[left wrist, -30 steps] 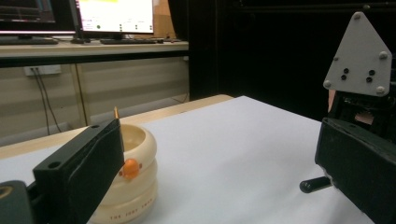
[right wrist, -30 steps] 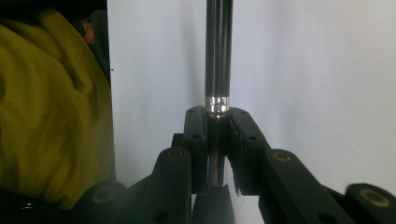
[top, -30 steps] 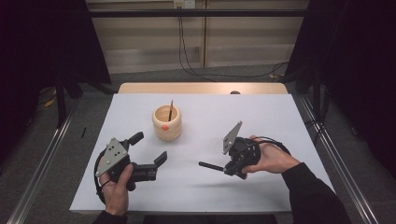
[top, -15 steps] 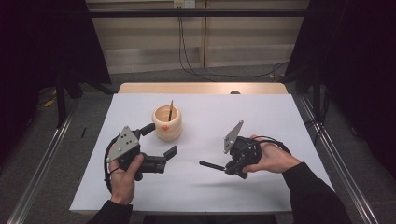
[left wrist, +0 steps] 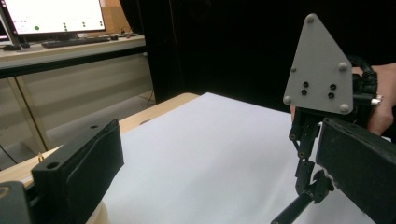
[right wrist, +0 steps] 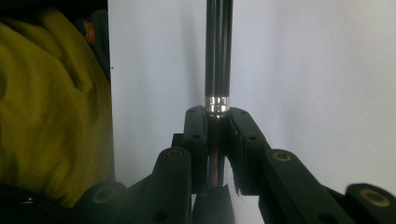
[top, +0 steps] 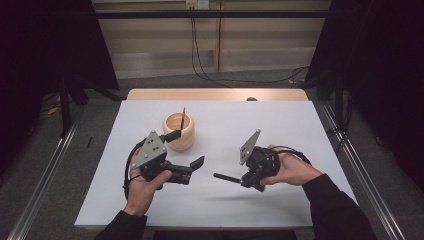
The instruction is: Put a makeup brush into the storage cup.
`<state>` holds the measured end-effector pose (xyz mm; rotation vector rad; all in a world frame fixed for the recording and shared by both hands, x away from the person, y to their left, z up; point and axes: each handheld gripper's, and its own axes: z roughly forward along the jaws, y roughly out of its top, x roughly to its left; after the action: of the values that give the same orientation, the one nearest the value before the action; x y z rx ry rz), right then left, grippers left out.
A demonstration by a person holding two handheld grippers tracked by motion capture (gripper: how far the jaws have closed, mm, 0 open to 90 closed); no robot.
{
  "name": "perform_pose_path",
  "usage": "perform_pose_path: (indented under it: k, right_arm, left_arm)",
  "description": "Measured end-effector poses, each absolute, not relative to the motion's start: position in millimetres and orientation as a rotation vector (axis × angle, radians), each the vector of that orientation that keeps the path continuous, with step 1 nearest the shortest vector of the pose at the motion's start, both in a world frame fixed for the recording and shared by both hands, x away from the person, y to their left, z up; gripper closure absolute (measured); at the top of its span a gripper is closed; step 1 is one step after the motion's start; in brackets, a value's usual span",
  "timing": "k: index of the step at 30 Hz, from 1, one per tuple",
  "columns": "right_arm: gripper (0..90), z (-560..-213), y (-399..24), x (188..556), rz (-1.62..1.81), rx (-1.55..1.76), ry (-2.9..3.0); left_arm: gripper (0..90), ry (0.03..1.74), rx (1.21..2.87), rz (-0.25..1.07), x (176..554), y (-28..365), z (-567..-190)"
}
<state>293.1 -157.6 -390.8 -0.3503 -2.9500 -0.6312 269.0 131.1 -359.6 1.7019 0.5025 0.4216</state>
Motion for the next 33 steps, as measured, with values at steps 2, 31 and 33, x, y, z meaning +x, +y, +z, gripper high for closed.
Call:
perform_pose_path:
  k: [2,31,33]
  right_arm:
    - [78.8,-390.3,-157.3,292.2,-0.624,-0.366,-2.947]
    - [78.8,-390.2,-158.5,292.7,-0.639,-0.349,-2.944]
    - [78.8,-390.0,-158.1,293.1,-0.638,-0.324,-2.943]
  left_arm:
    - [0.8,0.491,1.718,0.426,269.8,127.3,-359.7]
    - [4.8,0.395,1.998,0.258,274.8,85.8,-363.6]
    - [5.8,0.375,2.031,0.268,274.8,84.0,-365.5]
